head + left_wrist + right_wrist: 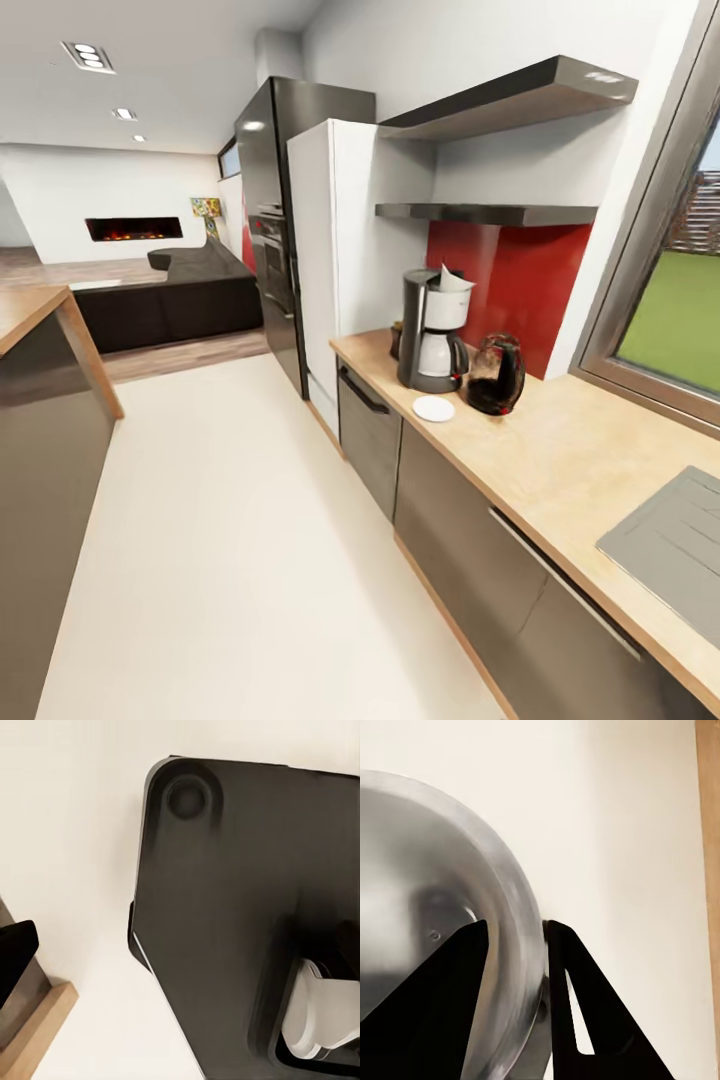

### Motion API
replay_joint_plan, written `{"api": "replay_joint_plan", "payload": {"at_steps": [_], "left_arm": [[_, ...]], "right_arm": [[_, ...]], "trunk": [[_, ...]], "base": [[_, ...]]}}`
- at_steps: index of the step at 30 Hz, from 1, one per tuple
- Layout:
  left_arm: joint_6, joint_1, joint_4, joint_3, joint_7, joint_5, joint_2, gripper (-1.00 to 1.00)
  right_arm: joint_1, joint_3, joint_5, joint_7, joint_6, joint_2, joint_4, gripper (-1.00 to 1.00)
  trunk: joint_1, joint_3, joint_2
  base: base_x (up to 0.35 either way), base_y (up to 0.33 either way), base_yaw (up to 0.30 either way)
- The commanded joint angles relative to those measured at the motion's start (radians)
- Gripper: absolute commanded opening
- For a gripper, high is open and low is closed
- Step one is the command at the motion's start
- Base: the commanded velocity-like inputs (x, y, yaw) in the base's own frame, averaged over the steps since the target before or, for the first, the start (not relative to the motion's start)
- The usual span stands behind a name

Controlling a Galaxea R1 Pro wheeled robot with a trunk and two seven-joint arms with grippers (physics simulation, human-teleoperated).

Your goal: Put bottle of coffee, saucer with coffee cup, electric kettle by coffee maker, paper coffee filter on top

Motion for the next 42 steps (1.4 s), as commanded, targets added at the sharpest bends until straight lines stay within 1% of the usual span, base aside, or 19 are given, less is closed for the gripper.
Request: {"api": "replay_joint_plan", "payload": {"at_steps": [1, 9, 12, 17, 34, 42], "left_arm": [[-0.001, 0.001, -0.002, 0.005, 0.002, -0.003, -0.001, 1.0], [-0.001, 0.001, -0.002, 0.005, 0.002, -0.003, -0.001, 1.0], [-0.001, 0.001, -0.002, 0.005, 0.002, -0.003, -0.001, 1.0], [-0.001, 0.0, -0.002, 0.005, 0.002, -0.003, -0.001, 1.0], [-0.001, 0.001, -0.002, 0.005, 0.002, -0.003, 0.001, 1.0], [-0.001, 0.001, -0.002, 0.005, 0.002, -0.003, 0.001, 1.0]], "right_arm": [[0.0, -0.004, 0.007, 0.004, 0.007, 0.0, -0.003, -1.0], [0.0, -0.004, 0.008, 0.004, 0.007, -0.001, -0.002, -1.0], [0.0, -0.004, 0.011, 0.005, 0.004, -0.006, 0.0, -1.0], [0.0, -0.003, 0.012, 0.005, 0.004, -0.007, 0.001, -1.0], [0.0, -0.002, 0.01, 0.005, 0.005, -0.005, 0.001, -1.0], [0.0, -0.003, 0.009, 0.005, 0.005, -0.004, 0.0, -1.0]], "trunk": [[0.001, -0.002, -0.001], [0.001, -0.009, -0.001], [0.001, -0.009, -0.001], [0.001, -0.009, -0.001], [0.001, -0.009, -0.001], [0.001, -0.009, -0.001]], "base": [[0.32, 0.137, 0.172], [0.301, 0.202, 0.139], [0.286, 0.23, 0.01], [0.286, 0.231, 0.002], [0.286, 0.23, 0.0], [0.304, 0.171, 0.0]]}}
